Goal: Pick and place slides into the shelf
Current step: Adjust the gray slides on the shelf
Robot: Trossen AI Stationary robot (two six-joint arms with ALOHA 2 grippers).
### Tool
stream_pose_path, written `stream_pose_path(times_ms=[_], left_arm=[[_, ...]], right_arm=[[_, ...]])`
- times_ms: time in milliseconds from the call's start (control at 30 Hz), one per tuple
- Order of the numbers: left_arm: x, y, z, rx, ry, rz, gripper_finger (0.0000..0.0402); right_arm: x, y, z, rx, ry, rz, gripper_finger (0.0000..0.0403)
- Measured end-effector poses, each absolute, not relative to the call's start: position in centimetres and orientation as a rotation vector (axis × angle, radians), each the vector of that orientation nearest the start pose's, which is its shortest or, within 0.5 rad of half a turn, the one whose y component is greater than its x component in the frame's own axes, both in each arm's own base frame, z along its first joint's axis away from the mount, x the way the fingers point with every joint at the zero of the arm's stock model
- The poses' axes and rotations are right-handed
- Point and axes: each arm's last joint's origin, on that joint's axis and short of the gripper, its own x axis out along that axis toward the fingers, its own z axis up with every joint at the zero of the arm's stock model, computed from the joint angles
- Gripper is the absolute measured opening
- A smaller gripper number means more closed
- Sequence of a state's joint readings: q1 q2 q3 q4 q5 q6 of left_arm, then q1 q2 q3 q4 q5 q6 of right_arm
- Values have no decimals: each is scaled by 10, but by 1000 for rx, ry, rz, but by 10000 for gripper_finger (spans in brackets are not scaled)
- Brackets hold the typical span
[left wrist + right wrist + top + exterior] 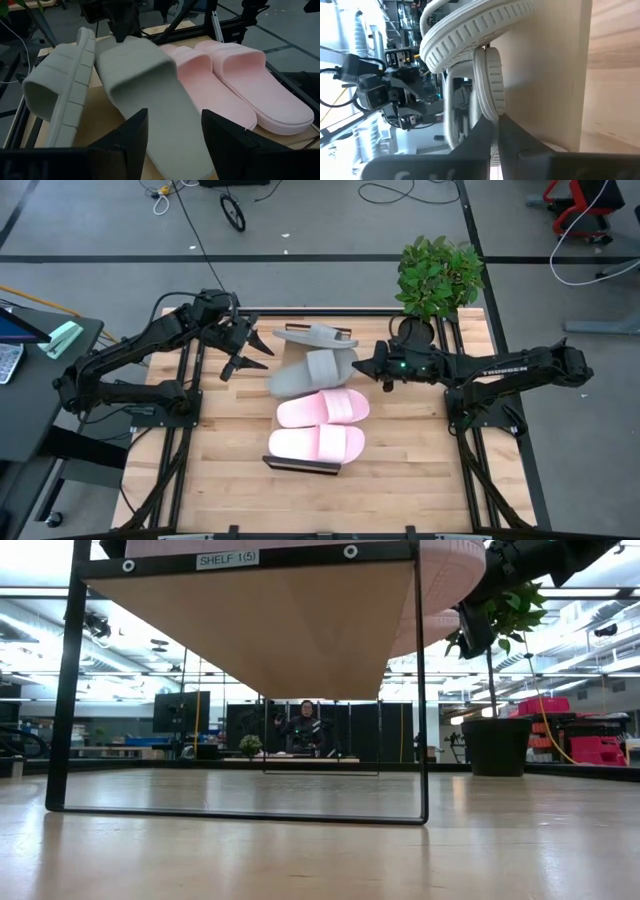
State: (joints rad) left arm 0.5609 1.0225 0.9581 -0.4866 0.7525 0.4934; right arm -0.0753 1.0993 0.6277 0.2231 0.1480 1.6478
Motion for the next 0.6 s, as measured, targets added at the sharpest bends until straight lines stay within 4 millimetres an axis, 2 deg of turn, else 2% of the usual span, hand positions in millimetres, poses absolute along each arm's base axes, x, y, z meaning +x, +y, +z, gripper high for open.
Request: stream_pose_path(times_ms=[400, 600], left_arm=[[186, 94, 324, 139, 393, -277, 190], [186, 94, 324, 151, 397, -275, 189]], right_arm=[[229, -20, 261, 1573, -30, -446, 13], [223, -11, 264, 1544, -43, -472, 13]])
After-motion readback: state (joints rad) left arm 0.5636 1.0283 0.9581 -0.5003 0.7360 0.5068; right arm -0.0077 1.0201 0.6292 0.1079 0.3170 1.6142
